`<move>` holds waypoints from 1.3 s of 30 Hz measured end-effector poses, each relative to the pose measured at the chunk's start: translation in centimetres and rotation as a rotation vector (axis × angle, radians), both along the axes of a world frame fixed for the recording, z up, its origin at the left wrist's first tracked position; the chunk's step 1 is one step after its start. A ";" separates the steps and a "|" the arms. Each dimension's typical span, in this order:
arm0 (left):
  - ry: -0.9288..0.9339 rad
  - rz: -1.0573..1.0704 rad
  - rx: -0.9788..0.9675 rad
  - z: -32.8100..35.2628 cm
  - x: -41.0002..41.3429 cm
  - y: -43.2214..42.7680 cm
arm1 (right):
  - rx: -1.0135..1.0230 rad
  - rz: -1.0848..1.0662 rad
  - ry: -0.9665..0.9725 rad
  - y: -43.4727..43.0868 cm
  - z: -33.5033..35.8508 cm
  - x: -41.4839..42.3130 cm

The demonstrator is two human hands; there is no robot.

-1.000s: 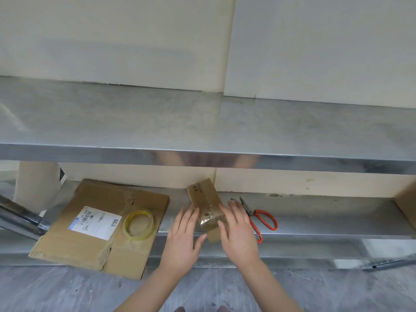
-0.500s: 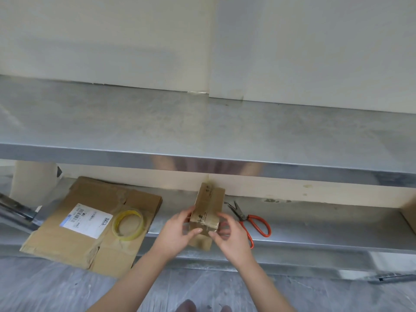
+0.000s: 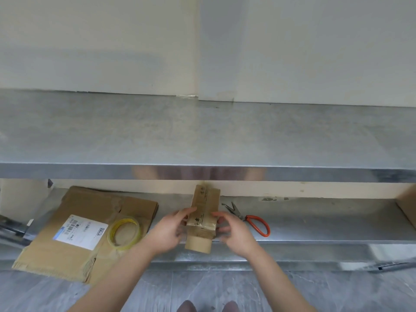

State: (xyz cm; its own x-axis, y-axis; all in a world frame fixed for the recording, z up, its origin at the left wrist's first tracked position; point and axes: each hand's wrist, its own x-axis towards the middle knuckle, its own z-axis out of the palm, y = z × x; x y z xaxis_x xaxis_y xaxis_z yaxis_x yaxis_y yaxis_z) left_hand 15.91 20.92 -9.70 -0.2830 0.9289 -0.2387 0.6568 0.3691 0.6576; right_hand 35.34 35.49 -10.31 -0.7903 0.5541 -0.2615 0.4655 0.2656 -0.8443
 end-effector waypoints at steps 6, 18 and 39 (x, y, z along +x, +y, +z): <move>-0.078 -0.052 -0.038 1.2 -1.8 1.9 | -0.043 -0.053 0.061 0.5 0.4 -0.4; -0.181 0.165 0.132 0.7 1.0 0.9 | 0.046 -0.286 0.012 -3.0 -0.8 -1.7; -0.724 0.542 0.503 7.5 1.5 0.1 | -0.049 -0.491 0.325 -6.0 7.1 -3.1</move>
